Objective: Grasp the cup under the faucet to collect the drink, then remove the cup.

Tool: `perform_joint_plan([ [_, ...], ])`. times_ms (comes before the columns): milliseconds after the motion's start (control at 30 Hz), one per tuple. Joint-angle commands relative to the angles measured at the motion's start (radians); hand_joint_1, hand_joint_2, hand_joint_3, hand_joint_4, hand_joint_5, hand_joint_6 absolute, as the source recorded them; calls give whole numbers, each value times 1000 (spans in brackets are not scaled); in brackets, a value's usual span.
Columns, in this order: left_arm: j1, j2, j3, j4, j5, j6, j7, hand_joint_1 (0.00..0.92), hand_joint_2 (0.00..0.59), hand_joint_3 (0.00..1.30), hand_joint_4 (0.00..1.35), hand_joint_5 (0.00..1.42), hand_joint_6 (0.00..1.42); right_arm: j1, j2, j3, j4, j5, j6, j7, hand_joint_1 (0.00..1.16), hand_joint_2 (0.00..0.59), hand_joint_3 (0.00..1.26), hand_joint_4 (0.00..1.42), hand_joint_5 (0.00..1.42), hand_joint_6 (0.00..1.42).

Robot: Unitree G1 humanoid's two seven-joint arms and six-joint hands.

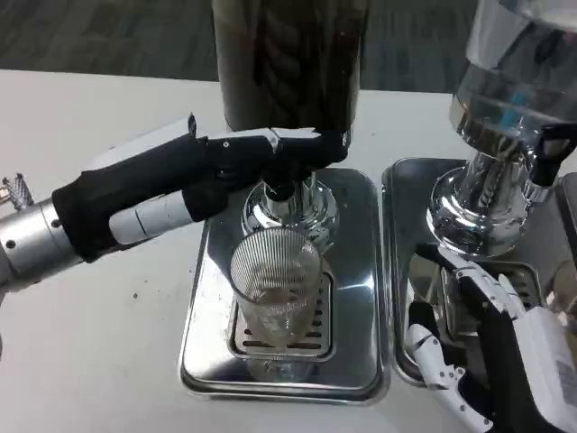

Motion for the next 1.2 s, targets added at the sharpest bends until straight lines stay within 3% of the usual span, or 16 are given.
perform_joint_plan([
  [33,38,17,-39,16,56,-35,-28,0,74,214,81,94,145,-3,-3,-2,-5,8,-9,5,283,429,250,211,172,65],
  [567,48,31,-65,26,79,-148,4,0,74,214,74,90,150,2,-6,-9,-11,38,-11,29,282,429,250,211,170,65],
  [733,52,37,-71,27,87,-165,17,0,76,214,74,84,153,-13,-14,-5,6,135,-47,90,282,429,250,211,170,65],
  [800,53,38,-73,28,88,-167,22,0,76,214,73,83,156,-21,-16,-3,11,168,-53,119,265,358,230,190,170,77],
  [900,54,41,-75,29,87,-168,26,0,77,214,73,82,159,-34,-21,0,19,207,-54,167,266,341,220,187,169,80],
  [967,55,43,-76,29,87,-170,28,0,77,214,73,82,161,-44,-25,3,25,225,-45,206,278,276,147,135,162,80],
  [1200,57,51,-80,27,82,-170,34,0,77,214,73,81,163,-66,-26,0,41,276,-34,294,312,236,6,13,65,56],
])
